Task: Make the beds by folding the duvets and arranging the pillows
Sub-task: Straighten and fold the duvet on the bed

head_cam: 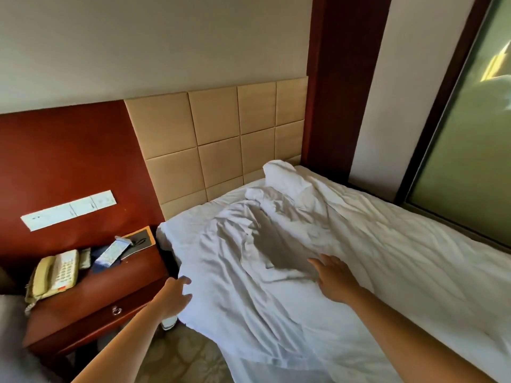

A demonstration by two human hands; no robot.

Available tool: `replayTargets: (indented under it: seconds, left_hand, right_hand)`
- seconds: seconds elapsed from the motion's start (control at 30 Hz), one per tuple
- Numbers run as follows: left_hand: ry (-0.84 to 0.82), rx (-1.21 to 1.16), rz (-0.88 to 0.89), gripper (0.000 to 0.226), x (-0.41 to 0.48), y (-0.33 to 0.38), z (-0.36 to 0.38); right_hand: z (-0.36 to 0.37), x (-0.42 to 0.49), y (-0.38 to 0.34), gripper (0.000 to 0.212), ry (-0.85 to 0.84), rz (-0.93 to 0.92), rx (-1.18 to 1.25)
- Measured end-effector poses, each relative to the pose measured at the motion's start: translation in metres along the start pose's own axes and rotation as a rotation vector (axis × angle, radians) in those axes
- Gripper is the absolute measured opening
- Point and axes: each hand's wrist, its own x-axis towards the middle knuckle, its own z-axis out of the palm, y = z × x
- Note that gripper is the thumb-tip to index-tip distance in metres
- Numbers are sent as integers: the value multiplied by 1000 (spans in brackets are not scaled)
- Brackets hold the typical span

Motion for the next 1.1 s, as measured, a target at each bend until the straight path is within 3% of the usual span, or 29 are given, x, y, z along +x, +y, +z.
replayTargets:
  seconds: [0.13, 0.23, 0.43, 0.6, 0.7, 0.83, 0.9, 0.97, 1.1]
  left_hand:
    - [-57, 146, 150, 51, 63, -14, -8]
    - [-128, 267, 269, 53, 94, -43, -7]
    - [-284, 453, 321, 64, 166, -115, 5]
    - [-360, 671, 487, 81, 207, -132, 47]
    - [-383, 723, 567, 89, 239, -140, 90]
    - [-482, 697, 575, 112, 285, -158, 163]
    - [-500, 718, 577, 116, 301, -162, 196]
    - [-480, 721, 525, 120, 307, -162, 218]
    - [-336, 671, 482, 129, 303, -149, 231]
  right_hand:
    - [4, 23, -2, 60, 1, 260, -5]
    - [16, 35, -43, 60, -14, 373, 71]
    - [70, 59, -173, 55, -41, 255, 197]
    - [150, 87, -217, 61, -362, 151, 123]
    - [210, 129, -228, 81, -584, 182, 81]
    - [285, 195, -239, 137, -581, 304, 69]
    - [329, 212, -244, 125, -485, 367, 64]
    - [346, 219, -253, 94, -404, 401, 40]
    - [308, 235, -249, 43, -145, 569, 281]
